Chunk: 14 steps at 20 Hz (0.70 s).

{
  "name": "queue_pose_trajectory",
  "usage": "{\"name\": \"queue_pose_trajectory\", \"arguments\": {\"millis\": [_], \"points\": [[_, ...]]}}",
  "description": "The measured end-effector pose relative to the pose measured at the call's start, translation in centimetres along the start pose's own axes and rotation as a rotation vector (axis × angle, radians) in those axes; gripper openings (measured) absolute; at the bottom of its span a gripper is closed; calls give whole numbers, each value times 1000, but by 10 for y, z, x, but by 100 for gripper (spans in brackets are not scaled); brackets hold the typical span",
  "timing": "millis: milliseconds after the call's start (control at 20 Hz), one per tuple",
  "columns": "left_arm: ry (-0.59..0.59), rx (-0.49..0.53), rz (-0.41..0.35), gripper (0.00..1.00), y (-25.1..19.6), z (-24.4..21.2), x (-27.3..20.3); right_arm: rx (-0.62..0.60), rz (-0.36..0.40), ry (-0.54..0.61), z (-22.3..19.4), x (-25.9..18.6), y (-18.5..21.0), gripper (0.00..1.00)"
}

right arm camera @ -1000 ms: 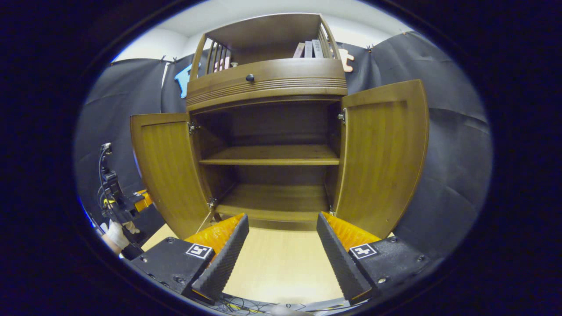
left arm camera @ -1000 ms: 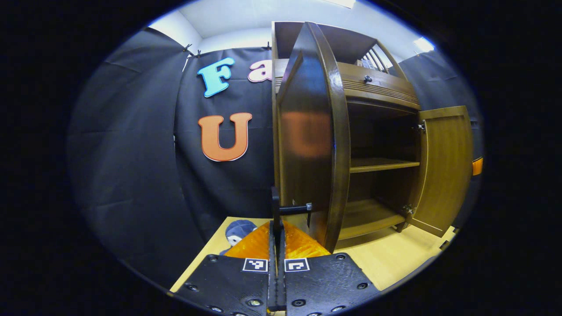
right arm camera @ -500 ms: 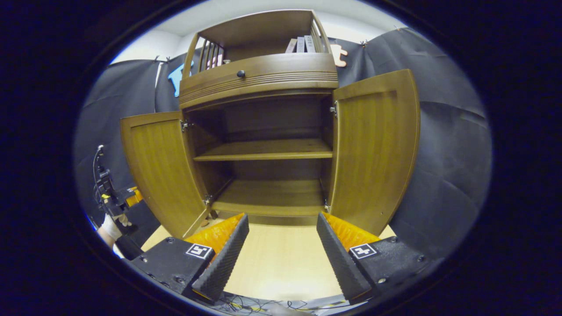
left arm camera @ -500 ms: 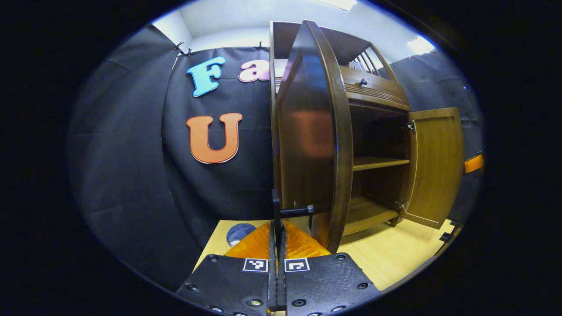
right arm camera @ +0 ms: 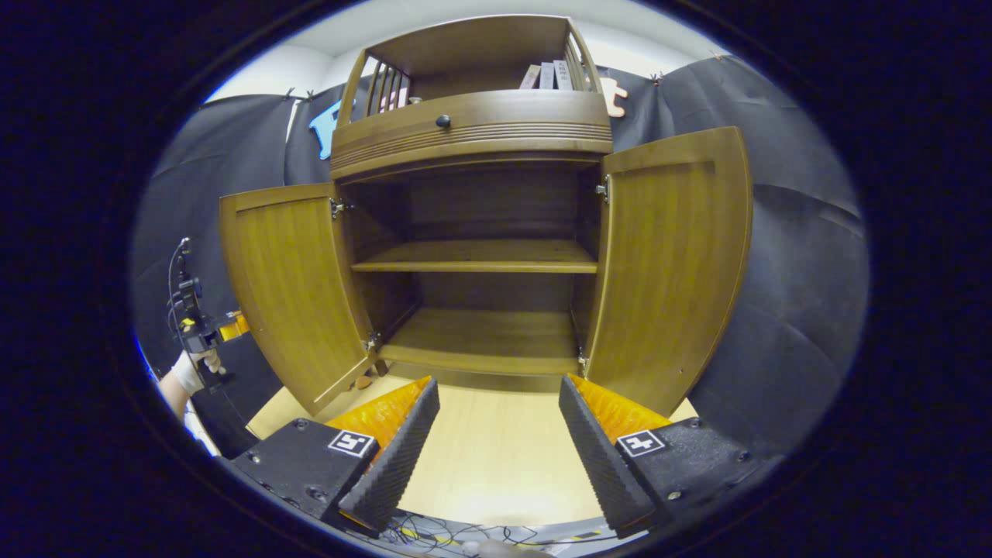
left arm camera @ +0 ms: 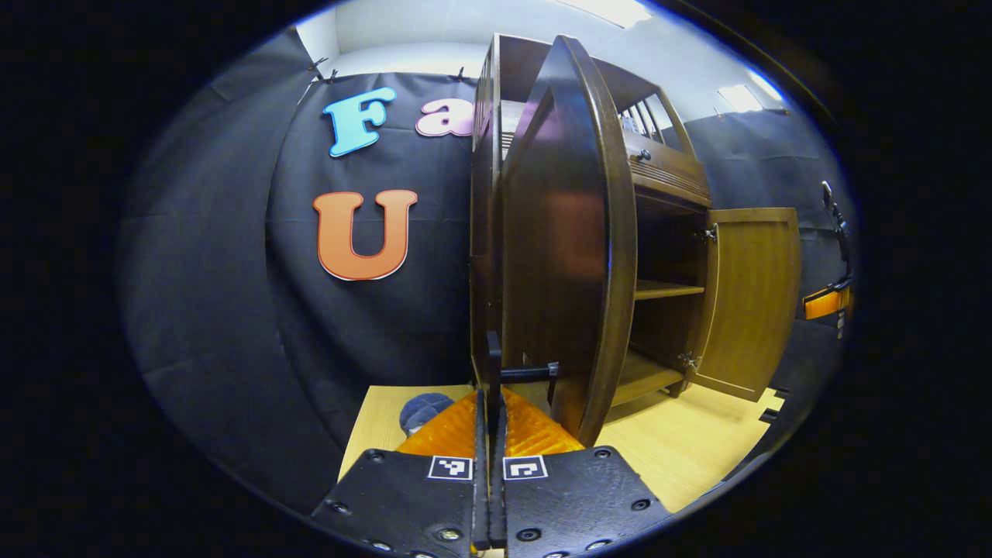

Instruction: Open the right door of the double-door shoe cabinet with the right hand, and open the left door with the left hand.

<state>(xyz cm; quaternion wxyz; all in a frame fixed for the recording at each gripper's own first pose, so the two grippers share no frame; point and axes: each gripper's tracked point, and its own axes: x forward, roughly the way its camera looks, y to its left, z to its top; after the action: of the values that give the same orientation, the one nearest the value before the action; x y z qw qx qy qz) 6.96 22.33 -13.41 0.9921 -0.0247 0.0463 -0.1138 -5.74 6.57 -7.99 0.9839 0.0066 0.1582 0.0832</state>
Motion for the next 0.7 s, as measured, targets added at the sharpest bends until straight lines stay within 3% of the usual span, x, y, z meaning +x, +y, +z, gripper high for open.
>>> {"name": "queue_pose_trajectory", "arguments": {"millis": [200,250,300,500,550,650,700], "points": [[7,27,21,4,7,-1,-10,-5,-4,-2,0,-1,-1,99],[1,31,40,13,12,1,-18,-5,-4,0,0,-1,0,99],[-7,36,61,14,17,3,-32,-5,-2,1,-1,-1,0,99],[-46,-1,143,100,24,16,-76,-12,11,-5,3,5,6,99],[-57,-5,158,96,21,22,-85,-18,10,-12,5,7,7,99],[-81,-10,203,100,18,37,-102,-25,21,-21,9,11,11,99],[-92,-13,218,96,14,46,-108,-25,27,-29,12,13,13,99]]}}
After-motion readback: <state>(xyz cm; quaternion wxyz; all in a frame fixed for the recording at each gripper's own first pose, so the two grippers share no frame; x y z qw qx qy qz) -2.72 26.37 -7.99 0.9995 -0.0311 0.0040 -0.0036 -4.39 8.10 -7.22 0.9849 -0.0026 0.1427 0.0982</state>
